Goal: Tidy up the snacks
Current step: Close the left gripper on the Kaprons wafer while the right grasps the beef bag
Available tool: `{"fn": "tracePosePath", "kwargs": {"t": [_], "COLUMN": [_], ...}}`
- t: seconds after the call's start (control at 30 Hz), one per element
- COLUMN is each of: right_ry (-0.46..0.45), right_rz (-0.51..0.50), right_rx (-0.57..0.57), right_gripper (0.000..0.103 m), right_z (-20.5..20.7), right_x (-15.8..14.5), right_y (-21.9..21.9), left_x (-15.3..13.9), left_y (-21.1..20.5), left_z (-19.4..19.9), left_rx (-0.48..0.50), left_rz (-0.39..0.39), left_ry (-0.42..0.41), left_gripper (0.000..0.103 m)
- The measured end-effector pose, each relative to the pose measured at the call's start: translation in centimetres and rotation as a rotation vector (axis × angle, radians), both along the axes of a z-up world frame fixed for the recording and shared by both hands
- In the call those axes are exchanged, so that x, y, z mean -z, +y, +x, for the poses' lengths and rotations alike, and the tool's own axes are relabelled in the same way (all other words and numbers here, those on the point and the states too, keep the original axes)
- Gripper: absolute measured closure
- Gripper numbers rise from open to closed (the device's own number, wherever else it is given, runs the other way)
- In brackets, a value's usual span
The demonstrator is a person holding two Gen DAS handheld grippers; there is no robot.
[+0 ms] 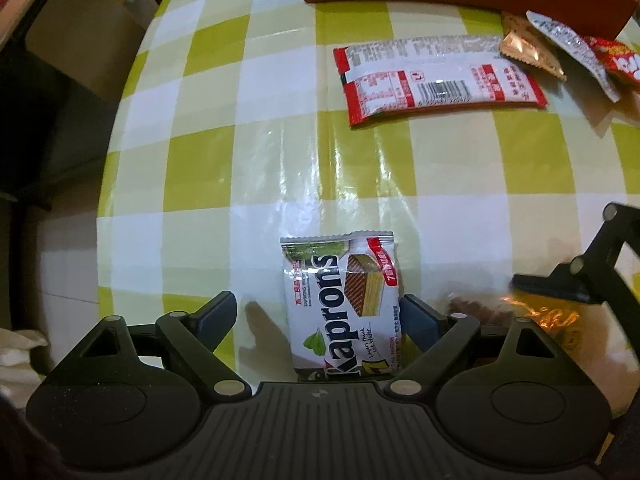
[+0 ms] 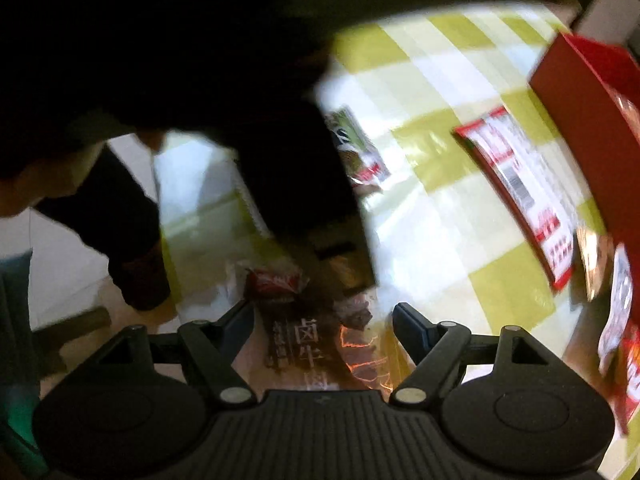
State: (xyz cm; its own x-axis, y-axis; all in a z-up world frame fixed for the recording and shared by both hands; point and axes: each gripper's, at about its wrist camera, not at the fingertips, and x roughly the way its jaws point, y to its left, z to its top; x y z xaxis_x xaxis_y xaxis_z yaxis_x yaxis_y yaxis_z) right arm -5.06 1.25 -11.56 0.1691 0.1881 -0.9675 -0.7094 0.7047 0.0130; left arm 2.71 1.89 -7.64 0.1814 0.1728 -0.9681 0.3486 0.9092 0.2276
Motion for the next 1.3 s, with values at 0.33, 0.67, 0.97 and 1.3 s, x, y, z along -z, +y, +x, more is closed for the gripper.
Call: {"fn": "tracePosePath", "kwargs": {"t": [0.33, 0.67, 0.97, 1.3], "right_ry": [0.013, -0.019, -0.046, -0.075], "right_rz": [0.016, 0.011, -0.011, -0.049], "right_rx": [0.128, 0.407, 0.455, 0.401], "right_gripper": [0.025, 0.027, 0.023, 0.023], "right_z": [0.5, 2.3, 3.6, 3.4], "right_x": [0.0, -0.8, -0.4, -0.1], "right_y": [-2.0, -7.4, -7.9, -6.8], "left_x": [-0.2, -0.1, 0.0, 0.0], "left_y": [0.9, 0.3, -0.1, 2.0], "left_z": [0.2, 0.2, -0.1, 0.9], "left_rx": [-0.018, 0.003, 0.016, -0.072], "left_rz": [0.001, 0.024, 0.059, -0.048], "left_ry": [0.003, -0.019, -0.044, 0.009], "left_gripper": [0.01, 0.01, 0.004, 0.018]}}
